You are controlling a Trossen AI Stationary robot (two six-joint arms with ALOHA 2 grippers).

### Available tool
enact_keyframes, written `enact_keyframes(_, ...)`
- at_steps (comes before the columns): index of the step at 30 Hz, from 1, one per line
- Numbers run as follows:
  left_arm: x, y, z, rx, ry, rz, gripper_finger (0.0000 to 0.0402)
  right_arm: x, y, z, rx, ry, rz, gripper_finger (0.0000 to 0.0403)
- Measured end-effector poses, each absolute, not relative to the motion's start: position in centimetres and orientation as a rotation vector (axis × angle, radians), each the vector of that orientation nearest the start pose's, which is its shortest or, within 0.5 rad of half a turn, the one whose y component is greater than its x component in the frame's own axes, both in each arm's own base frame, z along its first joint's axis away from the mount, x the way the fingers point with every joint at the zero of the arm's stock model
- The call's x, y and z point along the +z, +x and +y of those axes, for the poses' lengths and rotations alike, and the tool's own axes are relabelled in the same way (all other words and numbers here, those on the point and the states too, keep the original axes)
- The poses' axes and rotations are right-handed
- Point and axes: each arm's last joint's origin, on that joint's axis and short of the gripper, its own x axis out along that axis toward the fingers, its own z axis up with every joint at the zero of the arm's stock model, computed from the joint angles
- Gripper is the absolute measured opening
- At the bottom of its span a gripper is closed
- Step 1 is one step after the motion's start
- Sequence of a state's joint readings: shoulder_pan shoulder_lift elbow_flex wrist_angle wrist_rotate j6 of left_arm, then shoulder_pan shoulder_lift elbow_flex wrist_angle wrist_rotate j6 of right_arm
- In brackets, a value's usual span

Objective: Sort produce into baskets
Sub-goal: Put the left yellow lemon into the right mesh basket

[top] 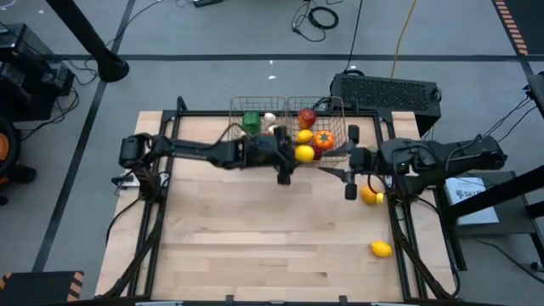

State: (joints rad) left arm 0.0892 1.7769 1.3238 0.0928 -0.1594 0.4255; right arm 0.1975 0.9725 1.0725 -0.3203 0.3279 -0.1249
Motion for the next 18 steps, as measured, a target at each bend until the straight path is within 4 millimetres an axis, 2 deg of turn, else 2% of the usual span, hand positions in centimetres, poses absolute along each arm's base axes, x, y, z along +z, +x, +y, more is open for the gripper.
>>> enact_keyframes(5, 26.2, 41.4, 8.1, 0.214, 0.382, 0.387, 0.0256, 38.6, 19.5, 3.3, -0.115, -0.189, 0.219, 0.0148)
enact_keyframes(10, 24.6, 42.6, 10.5, 0.236, 0.316, 0.360, 0.0256, 38.7, 19.6, 3.3, -0.140, -0.201, 0.216, 0.0148)
enact_keyframes(12, 23.4, 43.0, 11.1, 0.220, 0.249, 0.406, 0.0256, 38.7, 19.6, 3.3, -0.142, -0.202, 0.217, 0.0148)
enact_keyframes(16, 21.3, 43.6, 11.3, 0.209, 0.236, 0.487, 0.0256, 38.6, 19.6, 3.3, -0.139, -0.203, 0.222, 0.0148)
enact_keyframes(18, 20.9, 43.8, 11.2, 0.212, 0.229, 0.496, 0.0259, 38.6, 19.6, 3.3, -0.137, -0.204, 0.227, 0.0148)
